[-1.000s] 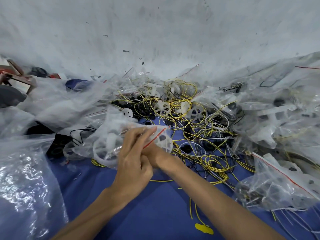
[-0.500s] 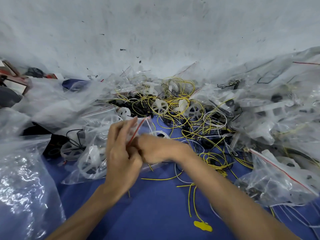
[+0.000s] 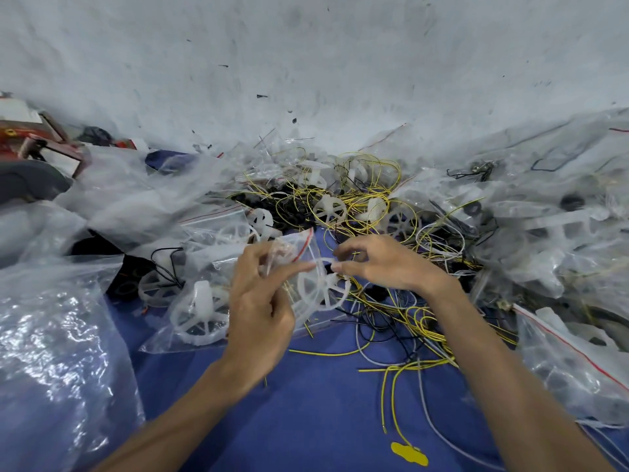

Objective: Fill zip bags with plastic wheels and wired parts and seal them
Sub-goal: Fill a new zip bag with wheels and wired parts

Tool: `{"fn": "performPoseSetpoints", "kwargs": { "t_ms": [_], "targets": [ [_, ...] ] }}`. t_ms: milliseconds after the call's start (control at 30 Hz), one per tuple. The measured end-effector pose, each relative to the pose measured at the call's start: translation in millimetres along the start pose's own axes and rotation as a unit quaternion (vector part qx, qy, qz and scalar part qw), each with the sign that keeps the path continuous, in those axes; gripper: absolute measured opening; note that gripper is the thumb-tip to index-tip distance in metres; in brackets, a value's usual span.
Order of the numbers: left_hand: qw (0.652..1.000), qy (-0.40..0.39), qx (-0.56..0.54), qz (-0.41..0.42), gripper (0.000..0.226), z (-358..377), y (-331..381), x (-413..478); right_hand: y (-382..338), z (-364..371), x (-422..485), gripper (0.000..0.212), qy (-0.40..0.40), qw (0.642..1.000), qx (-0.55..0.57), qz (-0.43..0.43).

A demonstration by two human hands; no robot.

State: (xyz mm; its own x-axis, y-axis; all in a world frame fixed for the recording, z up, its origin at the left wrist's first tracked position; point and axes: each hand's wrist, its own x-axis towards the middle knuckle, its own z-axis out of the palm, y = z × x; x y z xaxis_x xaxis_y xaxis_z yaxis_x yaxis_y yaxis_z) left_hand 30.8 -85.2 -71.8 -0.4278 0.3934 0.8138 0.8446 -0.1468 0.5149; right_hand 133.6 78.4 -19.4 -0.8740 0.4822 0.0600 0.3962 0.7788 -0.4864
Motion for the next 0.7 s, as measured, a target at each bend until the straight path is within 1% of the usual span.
{"fn": "performPoseSetpoints", "kwargs": {
  "t_ms": [133, 267, 400, 433, 533, 633, 700],
  "targets": [
    [1.0, -0.01, 0.003, -0.011, 0.059, 3, -4, -4, -2, 6, 1, 0.041, -0.039, 0.999, -0.009, 0.009],
    [0.999, -0.003, -0.007, -0.032, 0.053, 1, -2, -1, -2, 6, 0, 0.022, -0.064, 0.997, 0.035, 0.01],
    [0.998, 0.015, -0.02, -0.062, 0.045, -1, 0, 1, -3, -3, -5, 0.024, -0.078, 0.993, 0.092, 0.017],
    [0.997, 0.017, -0.027, -0.075, 0.046, -1, 0, 2, -3, -6, -7, 0.023, -0.069, 0.993, 0.094, 0.012],
    [0.994, 0.017, -0.048, -0.101, 0.05, -1, -1, 2, -2, -20, -12, 0.01, -0.021, 0.993, 0.117, -0.018],
    [0.988, 0.022, -0.076, -0.131, 0.047, -2, -1, 4, 2, -33, -16, 0.017, 0.04, 0.989, 0.134, -0.037],
    [0.985, 0.028, -0.079, -0.15, 0.045, -2, -4, 5, 10, -39, -18, 0.016, 0.069, 0.987, 0.144, -0.019]
  ]
}}
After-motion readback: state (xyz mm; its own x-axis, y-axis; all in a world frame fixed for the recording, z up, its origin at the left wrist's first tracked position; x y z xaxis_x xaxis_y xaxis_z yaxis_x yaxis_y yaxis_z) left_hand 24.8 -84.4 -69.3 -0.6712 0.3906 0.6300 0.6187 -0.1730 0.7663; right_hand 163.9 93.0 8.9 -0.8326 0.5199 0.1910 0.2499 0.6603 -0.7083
